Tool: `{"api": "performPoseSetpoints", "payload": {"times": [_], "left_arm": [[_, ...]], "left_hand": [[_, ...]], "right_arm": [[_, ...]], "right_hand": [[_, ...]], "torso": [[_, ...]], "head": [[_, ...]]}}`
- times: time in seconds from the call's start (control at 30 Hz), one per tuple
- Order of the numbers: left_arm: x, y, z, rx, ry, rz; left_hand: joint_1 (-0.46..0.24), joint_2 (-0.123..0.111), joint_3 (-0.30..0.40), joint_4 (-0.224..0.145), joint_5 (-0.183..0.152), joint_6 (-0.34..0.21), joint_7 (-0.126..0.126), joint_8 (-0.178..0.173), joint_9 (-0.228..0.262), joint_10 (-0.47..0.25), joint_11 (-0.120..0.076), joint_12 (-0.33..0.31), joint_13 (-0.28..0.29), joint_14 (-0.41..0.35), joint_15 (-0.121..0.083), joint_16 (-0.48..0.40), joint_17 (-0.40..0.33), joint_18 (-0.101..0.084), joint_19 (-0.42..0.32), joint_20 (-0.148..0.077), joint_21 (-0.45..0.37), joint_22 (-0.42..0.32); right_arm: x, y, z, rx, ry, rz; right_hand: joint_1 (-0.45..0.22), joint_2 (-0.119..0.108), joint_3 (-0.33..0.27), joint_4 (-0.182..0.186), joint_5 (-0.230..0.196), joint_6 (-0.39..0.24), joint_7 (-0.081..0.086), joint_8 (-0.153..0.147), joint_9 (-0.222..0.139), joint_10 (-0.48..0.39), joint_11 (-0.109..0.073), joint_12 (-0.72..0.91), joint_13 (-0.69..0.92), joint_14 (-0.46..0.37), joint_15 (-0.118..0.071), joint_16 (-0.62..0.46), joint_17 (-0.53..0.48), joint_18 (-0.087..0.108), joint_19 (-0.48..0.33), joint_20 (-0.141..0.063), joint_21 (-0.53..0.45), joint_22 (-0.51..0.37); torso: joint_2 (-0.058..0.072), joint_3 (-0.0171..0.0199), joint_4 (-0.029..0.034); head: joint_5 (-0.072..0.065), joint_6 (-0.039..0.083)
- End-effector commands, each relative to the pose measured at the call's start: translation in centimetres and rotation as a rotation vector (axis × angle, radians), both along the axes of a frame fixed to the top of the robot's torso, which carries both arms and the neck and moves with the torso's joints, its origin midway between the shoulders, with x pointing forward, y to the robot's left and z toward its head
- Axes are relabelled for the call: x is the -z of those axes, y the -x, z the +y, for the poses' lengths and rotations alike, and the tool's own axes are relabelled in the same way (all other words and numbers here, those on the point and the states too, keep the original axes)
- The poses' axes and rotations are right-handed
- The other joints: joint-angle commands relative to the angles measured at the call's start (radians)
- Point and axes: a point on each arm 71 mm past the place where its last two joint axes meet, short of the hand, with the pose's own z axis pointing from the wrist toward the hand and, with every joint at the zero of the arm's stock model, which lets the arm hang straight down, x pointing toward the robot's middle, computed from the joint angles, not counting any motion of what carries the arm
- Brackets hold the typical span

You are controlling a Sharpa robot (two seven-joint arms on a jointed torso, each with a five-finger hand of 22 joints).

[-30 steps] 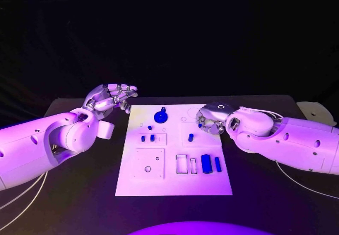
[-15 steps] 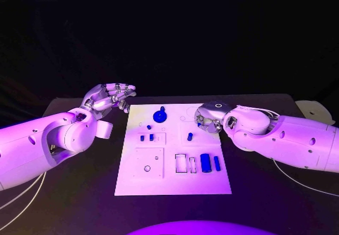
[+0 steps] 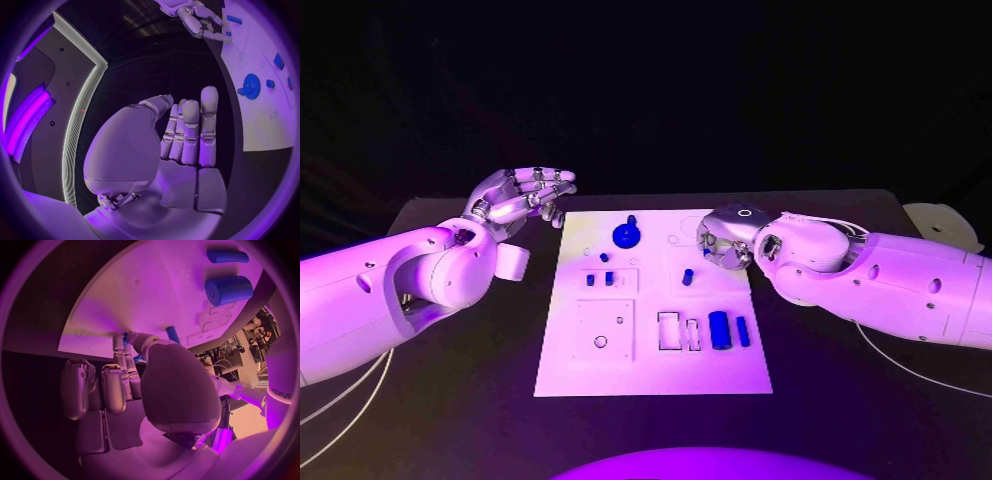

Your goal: Assemble the parts on the task board

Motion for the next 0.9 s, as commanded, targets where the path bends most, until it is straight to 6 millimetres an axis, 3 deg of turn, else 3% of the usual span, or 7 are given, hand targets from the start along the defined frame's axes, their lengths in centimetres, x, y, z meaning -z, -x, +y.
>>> {"api": "performPoseSetpoints", "payload": {"times": [0.03,0.37,0.9], "left_arm": [[0.0,0.0,-0.1,-0.006,0.005,0.000],[0.0,0.0,-0.1,-0.006,0.003,0.005],[0.1,0.0,0.0,-0.005,-0.002,0.018]], "left_hand": [[0.001,-0.005,0.005,-0.005,0.006,-0.007,-0.001,-0.003,-0.001,-0.010,0.001,0.006,0.001,-0.005,0.003,-0.003,-0.002,0.008,-0.004,0.005,-0.005,-0.002],[0.001,-0.005,0.008,-0.007,0.006,-0.010,0.000,-0.004,-0.002,-0.014,0.002,0.007,0.001,-0.007,0.003,-0.003,-0.004,0.009,-0.006,0.005,-0.007,-0.005],[-0.006,-0.008,0.015,-0.013,0.006,-0.021,0.006,-0.008,-0.004,-0.029,0.008,0.010,0.002,-0.014,0.008,-0.006,-0.014,0.011,-0.013,0.009,-0.015,-0.016]], "right_arm": [[0.8,0.3,0.0,0.004,0.028,0.024],[0.4,0.3,0.0,0.014,0.000,-0.014],[-0.9,0.8,0.0,0.013,-0.089,-0.103]], "right_hand": [[-0.013,0.008,0.010,-0.008,0.000,0.013,-0.002,0.009,0.004,0.015,-0.005,-0.001,0.003,0.053,-0.009,0.001,0.011,-0.015,0.026,-0.010,0.008,0.170],[-0.022,0.046,0.040,-0.040,-0.003,0.026,-0.010,0.026,0.021,0.043,-0.014,-0.004,0.000,0.053,-0.017,-0.002,0.002,-0.018,0.032,-0.018,0.022,0.179],[-0.049,0.038,0.045,-0.055,-0.033,0.022,-0.011,0.031,0.030,0.048,-0.014,-0.015,-0.004,0.053,-0.017,-0.003,-0.001,-0.019,0.034,-0.019,0.029,0.183]], "torso": [[0.000,0.0004,-0.0010],[0.001,0.0007,0.0001],[-0.001,-0.0009,-0.0013]], "head": [[0.001,-0.002],[-0.004,-0.005],[-0.004,-0.005]]}}
